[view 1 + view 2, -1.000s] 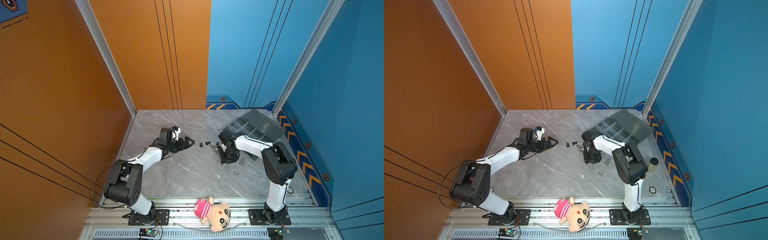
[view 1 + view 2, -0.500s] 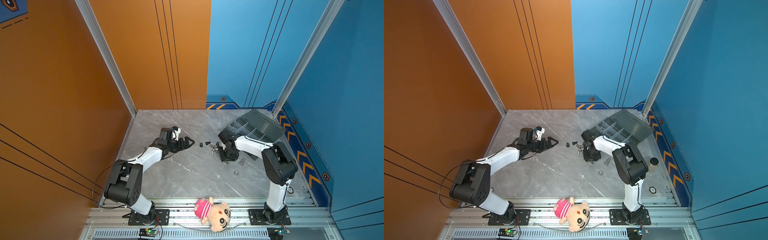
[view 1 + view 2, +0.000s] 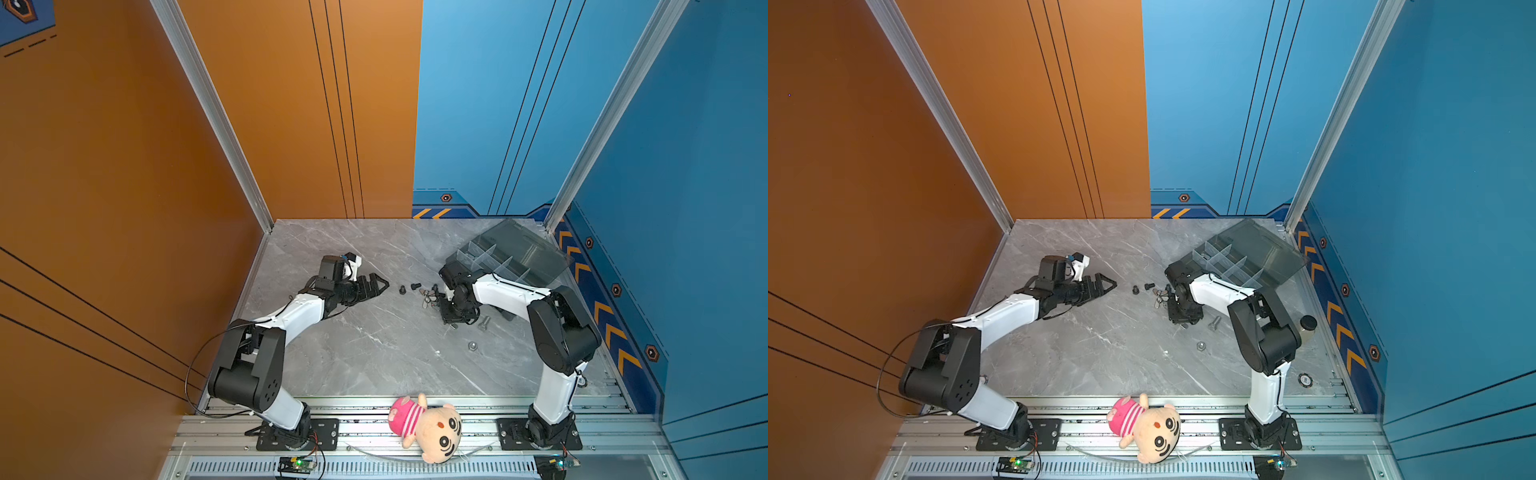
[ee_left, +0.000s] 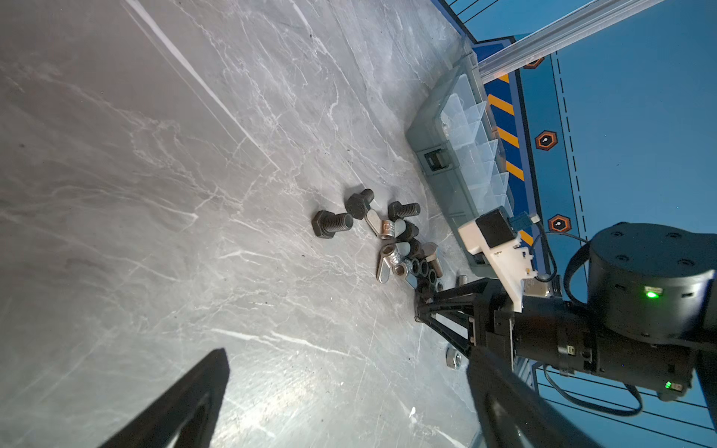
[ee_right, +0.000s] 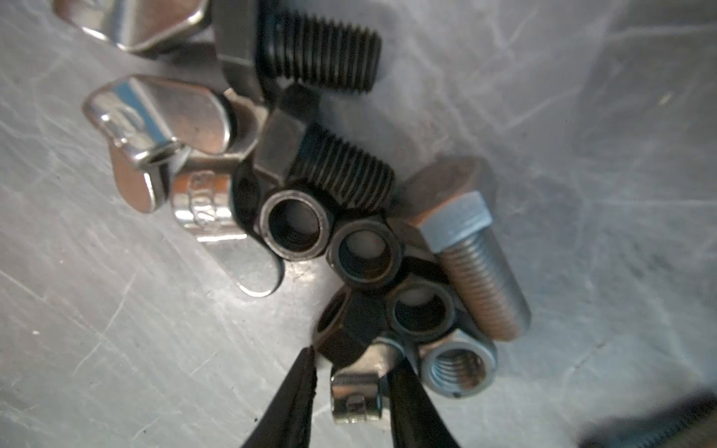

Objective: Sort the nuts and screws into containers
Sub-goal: 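Lower the right gripper onto a silver wing nut at the pile edge and close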

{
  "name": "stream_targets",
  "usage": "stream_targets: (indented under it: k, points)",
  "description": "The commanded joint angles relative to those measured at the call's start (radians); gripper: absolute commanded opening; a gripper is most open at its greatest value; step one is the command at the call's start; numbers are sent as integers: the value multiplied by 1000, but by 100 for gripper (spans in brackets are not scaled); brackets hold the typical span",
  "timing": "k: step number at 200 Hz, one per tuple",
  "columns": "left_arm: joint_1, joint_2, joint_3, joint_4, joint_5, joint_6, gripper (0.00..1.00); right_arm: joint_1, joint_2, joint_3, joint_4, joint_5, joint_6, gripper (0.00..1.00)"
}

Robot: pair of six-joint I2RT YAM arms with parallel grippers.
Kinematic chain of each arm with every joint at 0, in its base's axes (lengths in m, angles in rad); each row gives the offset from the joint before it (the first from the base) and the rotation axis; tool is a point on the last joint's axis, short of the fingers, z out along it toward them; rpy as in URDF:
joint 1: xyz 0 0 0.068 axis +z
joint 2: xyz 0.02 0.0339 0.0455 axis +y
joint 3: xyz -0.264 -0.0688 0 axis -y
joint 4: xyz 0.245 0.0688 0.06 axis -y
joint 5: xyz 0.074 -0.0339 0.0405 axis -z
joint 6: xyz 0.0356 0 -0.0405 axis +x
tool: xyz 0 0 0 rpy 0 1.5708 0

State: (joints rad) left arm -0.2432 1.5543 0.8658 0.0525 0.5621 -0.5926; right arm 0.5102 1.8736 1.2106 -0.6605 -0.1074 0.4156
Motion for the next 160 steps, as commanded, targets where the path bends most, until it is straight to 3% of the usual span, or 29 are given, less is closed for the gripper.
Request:
stream_targets:
  k: [1,71,104,131,160]
  points:
    - [3,-2,1,0,18,10,98,-4,31,-53,-23,-22,-28,34]
    - [-1,-7,2,-3,14,7,98,-6,24,-52,-25,-25,-35,23]
    - [-1,-15,-4,-3,9,8,98,-10,2,-47,-33,-29,-41,8]
    - [0,-16,1,-4,12,8,98,-27,-64,-16,-42,-100,-64,0]
    - [1,-16,-4,27,33,-11,98,-65,-139,72,-102,-176,-98,0]
